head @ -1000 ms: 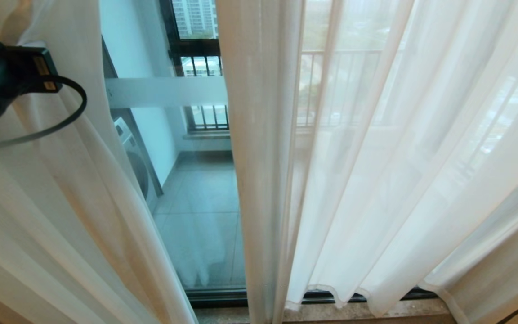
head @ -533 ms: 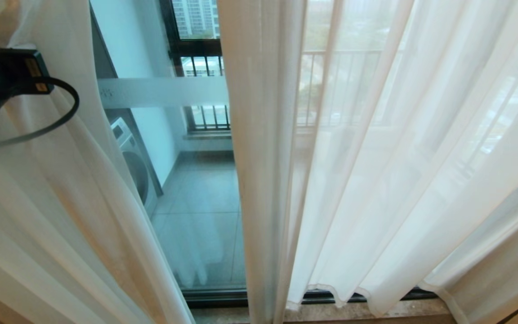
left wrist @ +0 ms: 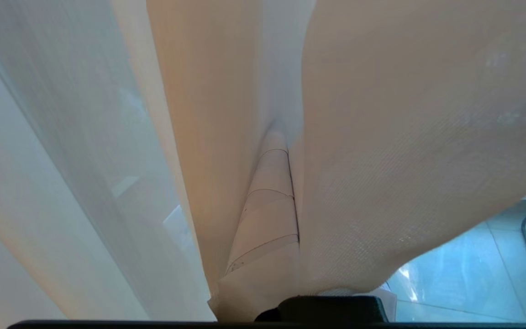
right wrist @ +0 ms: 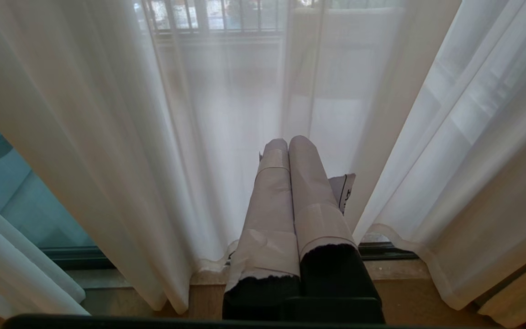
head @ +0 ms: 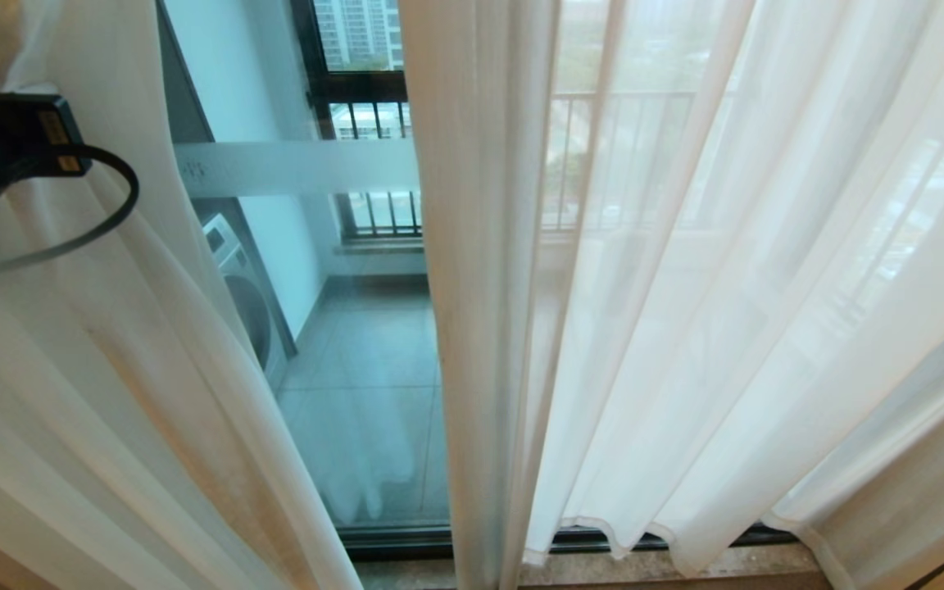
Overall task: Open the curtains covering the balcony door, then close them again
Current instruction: Pull the inner curtains open on both sides
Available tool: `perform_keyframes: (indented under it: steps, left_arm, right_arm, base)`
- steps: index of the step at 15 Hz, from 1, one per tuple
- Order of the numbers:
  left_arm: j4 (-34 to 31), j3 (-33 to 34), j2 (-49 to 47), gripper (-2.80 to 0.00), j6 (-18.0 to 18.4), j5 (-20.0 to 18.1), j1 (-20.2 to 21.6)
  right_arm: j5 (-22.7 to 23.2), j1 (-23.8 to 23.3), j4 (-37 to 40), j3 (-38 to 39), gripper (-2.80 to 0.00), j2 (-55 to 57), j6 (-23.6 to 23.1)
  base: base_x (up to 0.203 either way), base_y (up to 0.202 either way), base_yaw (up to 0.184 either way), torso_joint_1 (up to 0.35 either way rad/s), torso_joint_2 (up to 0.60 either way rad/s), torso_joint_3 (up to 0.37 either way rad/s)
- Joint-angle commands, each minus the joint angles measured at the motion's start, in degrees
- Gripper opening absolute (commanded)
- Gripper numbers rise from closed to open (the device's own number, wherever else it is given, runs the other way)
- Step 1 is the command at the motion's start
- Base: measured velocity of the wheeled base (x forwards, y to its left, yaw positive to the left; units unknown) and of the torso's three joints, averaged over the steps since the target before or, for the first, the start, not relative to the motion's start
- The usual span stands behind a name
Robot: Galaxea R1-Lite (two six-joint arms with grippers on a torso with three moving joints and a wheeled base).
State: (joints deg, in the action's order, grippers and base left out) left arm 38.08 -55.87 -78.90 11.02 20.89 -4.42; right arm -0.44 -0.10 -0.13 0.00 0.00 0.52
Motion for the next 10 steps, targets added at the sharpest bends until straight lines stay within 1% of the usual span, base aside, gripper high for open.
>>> perform_keyframes:
  steps: [1, 9, 10]
  left_arm:
    - [0.24, 0.06, 0.15, -2.8, 0.05, 0.11, 0.11]
    - [0.24, 0.23, 0.15, -2.8, 0.05, 0.2, 0.11]
    - [0.24, 0.32, 0.15, -2.8, 0.05, 0.2, 0.19]
  right_arm:
    - [0.0, 0.01, -0.01, 0.0, -2.8, 0.0, -0.03]
    - [0.0, 0.01, -0.04, 0.0, -2.8, 0.0, 0.0]
    - [0.0, 0.01, -0.04, 0.0, -2.8, 0.0, -0.02]
  base:
    - [0.0, 0.0, 0.0, 0.0, 0.0, 0.0]
    - [0.0, 0.0, 0.0, 0.0, 0.0, 0.0]
    - [-0.001, 0.079, 0.006, -0.006, 0.01, 0.002]
